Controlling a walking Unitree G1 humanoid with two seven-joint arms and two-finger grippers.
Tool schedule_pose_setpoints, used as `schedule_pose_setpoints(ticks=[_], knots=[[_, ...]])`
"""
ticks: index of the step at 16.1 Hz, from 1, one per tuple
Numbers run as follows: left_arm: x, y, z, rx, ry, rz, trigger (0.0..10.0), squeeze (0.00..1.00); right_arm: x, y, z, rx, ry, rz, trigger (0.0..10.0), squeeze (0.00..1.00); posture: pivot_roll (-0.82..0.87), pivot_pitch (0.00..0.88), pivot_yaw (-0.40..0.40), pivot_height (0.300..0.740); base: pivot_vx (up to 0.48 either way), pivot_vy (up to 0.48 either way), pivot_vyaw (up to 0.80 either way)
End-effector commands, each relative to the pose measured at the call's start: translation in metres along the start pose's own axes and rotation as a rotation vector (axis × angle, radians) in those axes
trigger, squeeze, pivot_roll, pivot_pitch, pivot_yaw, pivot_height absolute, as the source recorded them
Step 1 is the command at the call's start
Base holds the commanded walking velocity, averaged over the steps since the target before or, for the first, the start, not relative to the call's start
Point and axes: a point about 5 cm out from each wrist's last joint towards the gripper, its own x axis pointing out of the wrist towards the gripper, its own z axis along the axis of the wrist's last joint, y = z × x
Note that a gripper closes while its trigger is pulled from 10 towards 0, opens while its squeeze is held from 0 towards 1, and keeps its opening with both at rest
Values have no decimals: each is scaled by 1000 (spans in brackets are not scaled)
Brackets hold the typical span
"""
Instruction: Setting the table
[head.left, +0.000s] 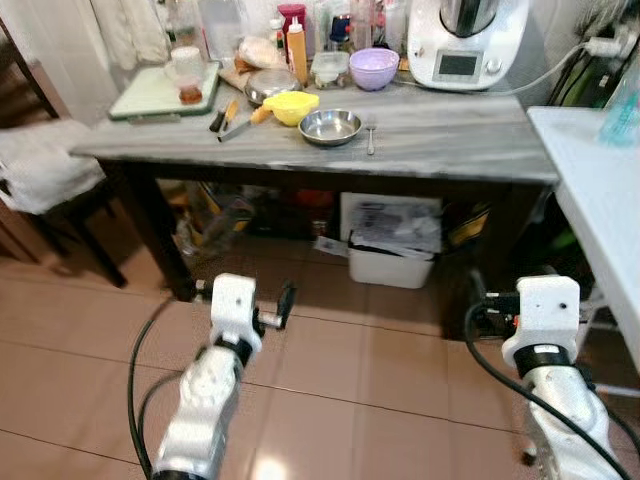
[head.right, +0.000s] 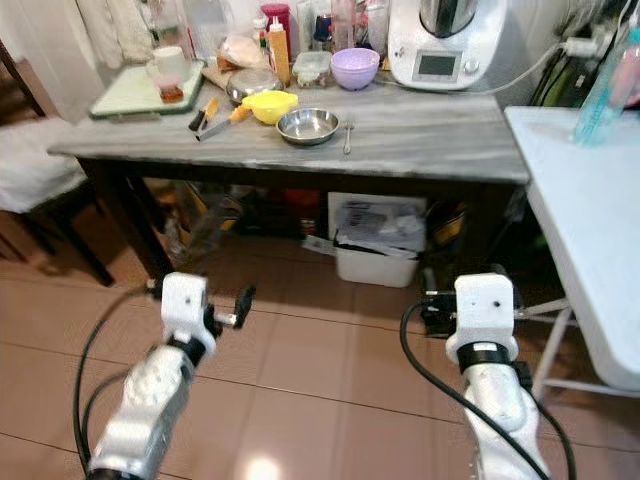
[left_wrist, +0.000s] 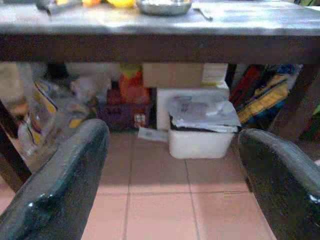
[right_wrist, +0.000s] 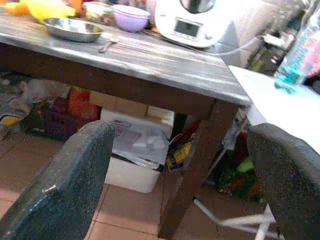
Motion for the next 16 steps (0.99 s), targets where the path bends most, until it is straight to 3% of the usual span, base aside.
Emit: schedule_pose_setpoints(ticks=[1,3,6,12,16], knots=[[0,-4,5,3,-23,0,10000,0,6,-2,8,-12,-28,19,10000,0,-194,0,2,740,0,0,0],[5,-4,9,16,-36,-21,10000,0,11,-7,11,-2,-40,-16,10000,0,-192,0,14,740,0,0,0],[11,5,16,31,-49,-24,10000,0,11,-2,10,16,-42,-34,10000,0,-203,0,48,740,0,0,0],[23,5,27,26,-74,-34,10000,0,13,5,9,44,-40,-37,10000,0,-203,0,62,740,0,0,-69],[24,0,25,18,-73,-48,10000,0,15,1,10,33,-47,-47,10000,0,-205,0,61,740,0,-278,0]])
